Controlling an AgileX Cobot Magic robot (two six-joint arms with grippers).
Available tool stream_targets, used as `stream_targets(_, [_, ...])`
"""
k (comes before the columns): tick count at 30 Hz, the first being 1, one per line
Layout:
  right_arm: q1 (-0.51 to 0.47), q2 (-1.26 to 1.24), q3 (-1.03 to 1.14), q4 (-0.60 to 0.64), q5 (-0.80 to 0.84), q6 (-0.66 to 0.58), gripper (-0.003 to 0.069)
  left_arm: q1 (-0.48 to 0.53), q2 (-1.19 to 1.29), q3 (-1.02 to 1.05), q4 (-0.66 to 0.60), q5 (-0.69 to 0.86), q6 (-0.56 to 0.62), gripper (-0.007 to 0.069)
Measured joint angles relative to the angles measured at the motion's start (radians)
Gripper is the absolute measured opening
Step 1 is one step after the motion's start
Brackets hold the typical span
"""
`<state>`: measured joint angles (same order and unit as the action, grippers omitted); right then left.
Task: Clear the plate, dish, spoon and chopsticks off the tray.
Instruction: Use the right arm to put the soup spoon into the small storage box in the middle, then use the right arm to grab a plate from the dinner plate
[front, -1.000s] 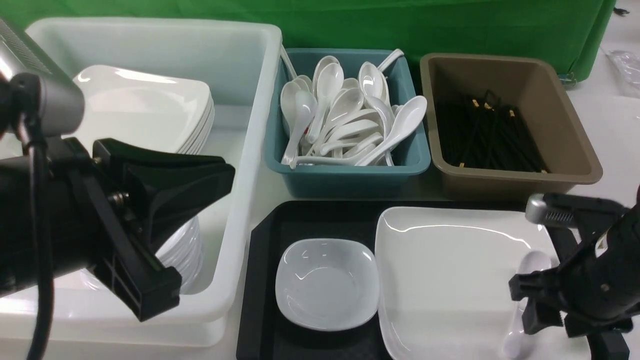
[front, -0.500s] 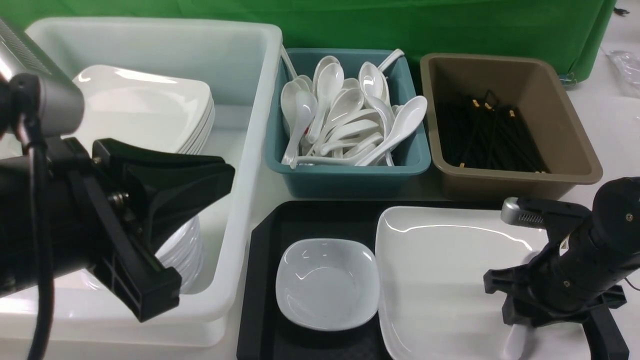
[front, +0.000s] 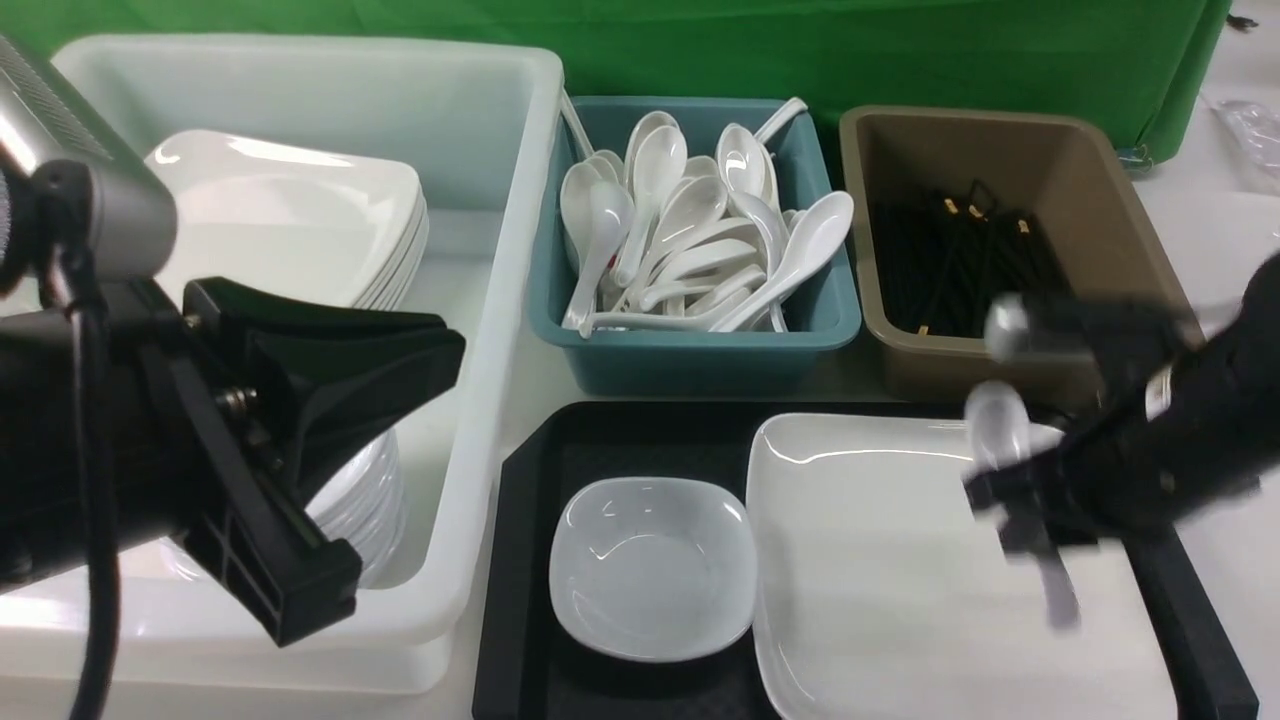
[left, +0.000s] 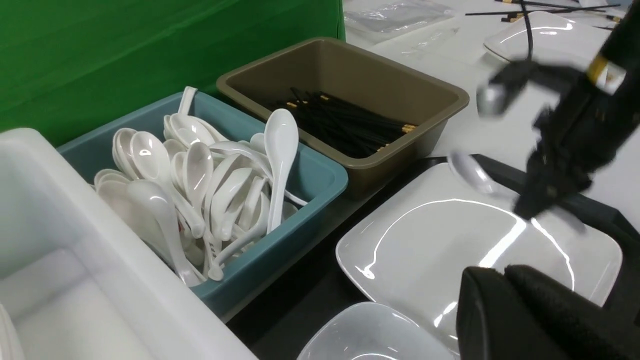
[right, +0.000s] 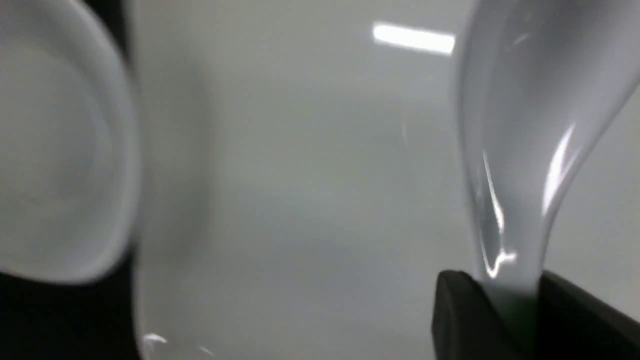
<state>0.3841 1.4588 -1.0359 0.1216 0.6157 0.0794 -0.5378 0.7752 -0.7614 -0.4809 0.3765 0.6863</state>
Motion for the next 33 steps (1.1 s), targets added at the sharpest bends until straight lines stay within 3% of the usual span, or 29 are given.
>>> stream_targets(7, [0.059, 0.147, -0.309, 0.007, -0.326, -0.037, 0.0166, 0.0, 0.0, 0.0, 0.007, -0.016, 0.002, 0.0017])
stream_targets(12, [0.054, 0.386, -0.518, 0.004, -0.4, -0.04, 0.0175, 0.0, 0.0, 0.0, 0.007, -0.016, 0.003, 0.0017])
stream_targets(16, [0.051, 0.512, -0.623, 0.004, -0.38, -0.036, 0.0286, 0.0, 0.0, 0.0, 0.008, -0.016, 0.003, 0.0017])
stream_targets(18, [0.049, 0.557, -0.674, 0.003, -0.307, -0.039, 0.0427, 0.0, 0.0, 0.0, 0.011, -0.015, 0.003, 0.0017])
stream_targets(21, [0.049, 0.539, -0.701, -0.001, -0.201, -0.058, 0.0484, 0.0, 0.0, 0.0, 0.026, -0.011, 0.003, 0.0017])
stream_targets(23, [0.049, 0.52, -0.703, -0.001, -0.165, -0.07, 0.0478, 0.0, 0.0, 0.0, 0.029, -0.011, 0.003, 0.0017])
stream_targets(29, [0.1, 0.292, -0.632, -0.044, 0.156, -0.155, 0.0224, 0.0, 0.0, 0.0, 0.041, -0.001, 0.003, 0.0017])
stream_targets(33, [0.232, 0.151, -0.402, -0.114, 0.25, -0.121, 0.0193, 0.0, 0.0, 0.0, 0.041, 0.011, 0.005, 0.0017])
